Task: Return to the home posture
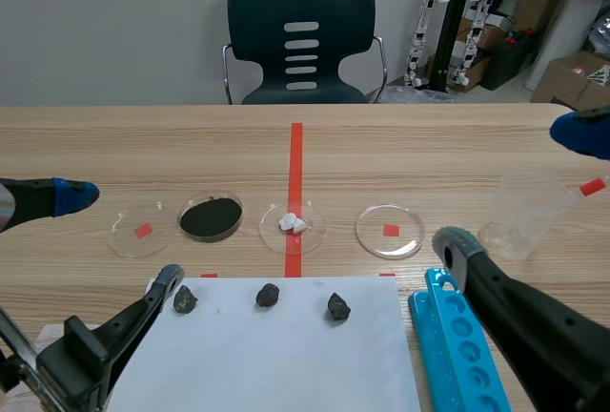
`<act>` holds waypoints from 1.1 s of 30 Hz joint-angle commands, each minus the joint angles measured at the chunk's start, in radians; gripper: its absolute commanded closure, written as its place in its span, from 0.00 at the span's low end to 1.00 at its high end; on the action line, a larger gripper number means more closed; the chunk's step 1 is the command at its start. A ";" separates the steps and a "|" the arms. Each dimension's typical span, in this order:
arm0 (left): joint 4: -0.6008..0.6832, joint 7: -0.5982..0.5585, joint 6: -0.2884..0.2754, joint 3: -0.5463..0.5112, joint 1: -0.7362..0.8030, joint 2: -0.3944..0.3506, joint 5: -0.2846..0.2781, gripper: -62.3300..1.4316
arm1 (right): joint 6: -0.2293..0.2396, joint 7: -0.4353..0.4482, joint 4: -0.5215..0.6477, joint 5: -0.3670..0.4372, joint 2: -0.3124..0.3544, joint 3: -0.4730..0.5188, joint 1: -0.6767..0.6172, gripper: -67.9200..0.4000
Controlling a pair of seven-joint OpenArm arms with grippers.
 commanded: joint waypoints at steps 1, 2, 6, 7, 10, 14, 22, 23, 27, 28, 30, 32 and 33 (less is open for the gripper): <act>0.007 -0.014 0.005 -0.002 0.002 0.005 -0.010 0.08 | -0.001 0.011 0.012 0.014 0.005 0.007 0.011 0.00; 0.007 -0.014 0.005 -0.002 0.002 0.005 -0.010 0.08 | -0.001 0.011 0.012 0.014 0.005 0.007 0.011 0.00; 0.007 -0.014 0.006 -0.002 0.002 0.005 -0.010 0.08 | -0.001 0.011 0.012 0.014 0.005 0.007 0.011 0.00; 0.007 -0.013 0.006 -0.002 0.002 0.005 -0.010 0.08 | -0.001 0.011 0.012 0.014 0.005 0.007 0.011 0.00; 0.007 -0.004 0.006 -0.002 0.002 0.005 -0.010 0.08 | -0.001 0.011 0.012 0.014 0.005 0.007 0.011 0.00; 0.007 -0.006 0.006 -0.002 -0.004 0.008 -0.011 0.08 | -0.001 0.011 0.012 0.014 0.005 0.007 0.011 0.00; 0.007 -0.011 0.005 -0.001 -0.010 0.008 -0.011 0.08 | -0.001 0.011 0.012 0.014 0.005 0.007 0.011 0.00; 0.007 -0.005 0.005 0.000 -0.014 0.008 -0.011 0.08 | -0.001 0.011 0.012 0.014 0.005 0.007 0.011 0.00; 0.007 0.006 0.001 0.000 -0.031 0.008 -0.012 0.08 | -0.001 0.011 0.012 0.014 0.005 0.007 0.011 0.00; 0.007 0.004 0.000 0.000 -0.034 0.008 -0.014 0.08 | -0.001 0.011 0.012 0.014 0.005 0.007 0.011 0.00; 0.007 -0.011 -0.007 0.000 -0.034 0.008 -0.014 0.08 | -0.001 0.011 0.012 0.014 0.005 0.007 0.011 0.00; 0.007 -0.032 -0.027 0.000 -0.033 0.008 -0.014 0.08 | -0.001 0.011 0.012 0.014 0.005 0.007 0.011 0.00; 0.007 -0.042 -0.041 0.000 -0.030 0.008 -0.014 0.08 | -0.001 0.011 0.012 0.014 0.005 0.007 0.011 0.00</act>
